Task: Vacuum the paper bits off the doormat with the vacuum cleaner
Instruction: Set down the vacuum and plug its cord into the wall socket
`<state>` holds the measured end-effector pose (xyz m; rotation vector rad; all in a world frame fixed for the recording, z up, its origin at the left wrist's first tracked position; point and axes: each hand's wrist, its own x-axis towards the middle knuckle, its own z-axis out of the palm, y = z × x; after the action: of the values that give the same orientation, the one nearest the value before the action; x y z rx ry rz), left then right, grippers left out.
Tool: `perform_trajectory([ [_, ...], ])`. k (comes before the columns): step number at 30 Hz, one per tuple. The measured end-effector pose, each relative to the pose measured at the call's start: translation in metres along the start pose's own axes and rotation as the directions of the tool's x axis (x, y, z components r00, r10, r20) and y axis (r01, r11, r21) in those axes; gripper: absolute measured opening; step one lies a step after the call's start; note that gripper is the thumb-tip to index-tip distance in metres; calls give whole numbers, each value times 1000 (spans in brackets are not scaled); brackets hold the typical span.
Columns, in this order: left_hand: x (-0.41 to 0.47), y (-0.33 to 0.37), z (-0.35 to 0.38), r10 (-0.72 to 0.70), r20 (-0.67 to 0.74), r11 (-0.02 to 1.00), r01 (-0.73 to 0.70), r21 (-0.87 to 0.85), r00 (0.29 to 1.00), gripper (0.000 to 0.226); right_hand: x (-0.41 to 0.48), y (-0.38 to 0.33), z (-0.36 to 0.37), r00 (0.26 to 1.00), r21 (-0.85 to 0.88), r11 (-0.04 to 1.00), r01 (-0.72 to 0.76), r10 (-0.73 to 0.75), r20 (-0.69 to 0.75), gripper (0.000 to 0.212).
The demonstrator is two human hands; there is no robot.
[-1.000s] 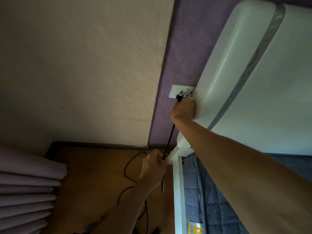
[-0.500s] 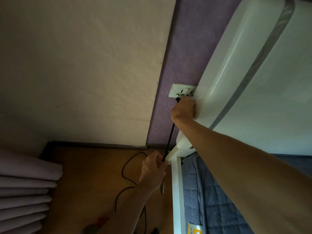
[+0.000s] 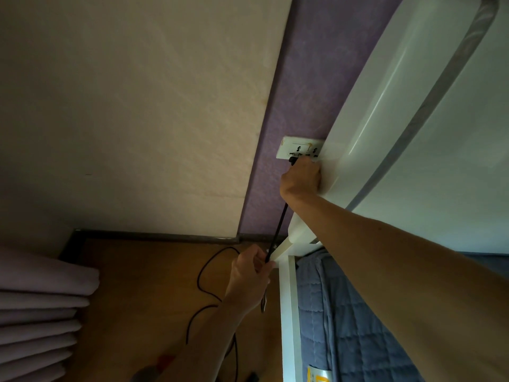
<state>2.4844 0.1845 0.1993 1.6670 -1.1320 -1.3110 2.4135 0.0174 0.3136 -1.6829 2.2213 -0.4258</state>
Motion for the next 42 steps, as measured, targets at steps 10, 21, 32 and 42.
perform_trajectory([
  [10, 13, 8, 1, 77, 12, 997, -77, 10, 997, 20, 21, -10, 0, 1000, -31, 999, 10, -10, -15, 34],
  [21, 17, 9, -3, 59, -66, 984, -47, 169, 996, 15, 26, -8, -2, 994, -141, 987, 81, -71, 78, 39],
  [32, -22, 90, -63, -11, 23, 872, -2, 490, 1000, 46, -22, -10, -58, 844, -142, 895, 423, -333, 421, 54],
  [42, -93, 189, -161, -72, -54, 508, 83, 857, 996, 80, -120, -34, -172, 720, -258, 704, 661, -501, 480, 71],
])
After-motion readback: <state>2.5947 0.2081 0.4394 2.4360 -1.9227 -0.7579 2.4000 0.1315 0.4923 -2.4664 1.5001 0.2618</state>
